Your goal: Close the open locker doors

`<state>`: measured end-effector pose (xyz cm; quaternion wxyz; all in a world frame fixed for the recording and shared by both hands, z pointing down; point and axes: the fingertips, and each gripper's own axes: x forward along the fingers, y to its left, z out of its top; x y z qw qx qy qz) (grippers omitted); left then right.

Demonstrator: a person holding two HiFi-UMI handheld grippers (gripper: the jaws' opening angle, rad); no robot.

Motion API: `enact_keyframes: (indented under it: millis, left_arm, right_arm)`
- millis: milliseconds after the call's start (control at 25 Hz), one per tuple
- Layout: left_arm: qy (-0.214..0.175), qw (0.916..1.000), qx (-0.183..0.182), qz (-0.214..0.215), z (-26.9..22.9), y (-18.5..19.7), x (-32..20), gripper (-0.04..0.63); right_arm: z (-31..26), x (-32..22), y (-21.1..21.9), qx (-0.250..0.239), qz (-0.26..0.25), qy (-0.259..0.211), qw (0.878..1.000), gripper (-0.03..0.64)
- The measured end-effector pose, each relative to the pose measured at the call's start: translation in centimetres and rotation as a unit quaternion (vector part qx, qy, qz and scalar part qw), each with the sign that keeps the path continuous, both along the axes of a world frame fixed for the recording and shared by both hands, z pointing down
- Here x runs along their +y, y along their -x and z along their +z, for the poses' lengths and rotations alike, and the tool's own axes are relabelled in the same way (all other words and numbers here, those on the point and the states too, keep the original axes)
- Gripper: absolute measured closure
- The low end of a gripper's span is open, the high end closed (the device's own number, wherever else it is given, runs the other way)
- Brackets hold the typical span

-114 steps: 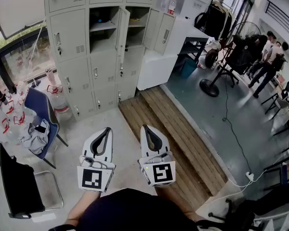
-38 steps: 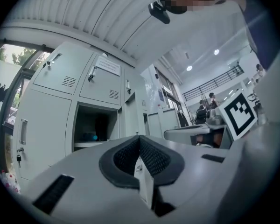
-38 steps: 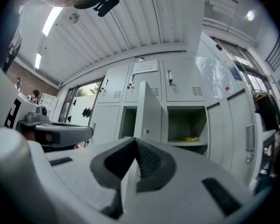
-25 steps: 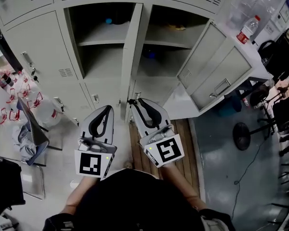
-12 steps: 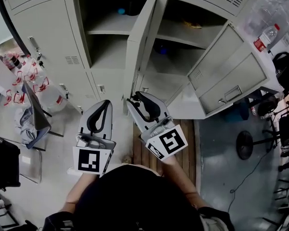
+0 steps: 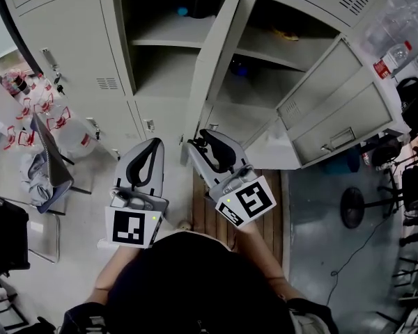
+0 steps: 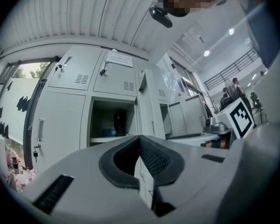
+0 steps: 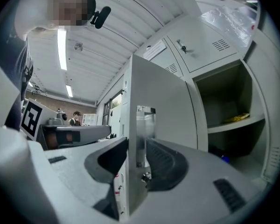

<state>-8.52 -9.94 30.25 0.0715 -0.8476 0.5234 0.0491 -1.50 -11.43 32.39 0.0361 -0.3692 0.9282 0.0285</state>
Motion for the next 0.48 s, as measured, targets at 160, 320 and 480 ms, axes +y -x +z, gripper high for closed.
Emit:
enact_keyframes:
  millis: [160,320,480]
  left_arm:
    - [-0.004,1.0,-0.001,0.008,-0.6,0.7,-1.4,0.594]
    - [-0.005,0.9999,-0.001,0.009,-0.8,1.9,-2.8,0.594]
    - [-0.006,1.0,0.002,0.007,-1.1,3.1,-4.0,0.594]
  right_arm:
    - [-0.1,-0.5,1.5,0.002,-0.003,0.002,1.0,0.505]
    - [-0.1,-1.2,3.0,0.004,-0.003,0.001,1.0,0.505]
    - [-0.2,-1.9,4.4,0.011,-0.002,-0.001,1.0,0.505]
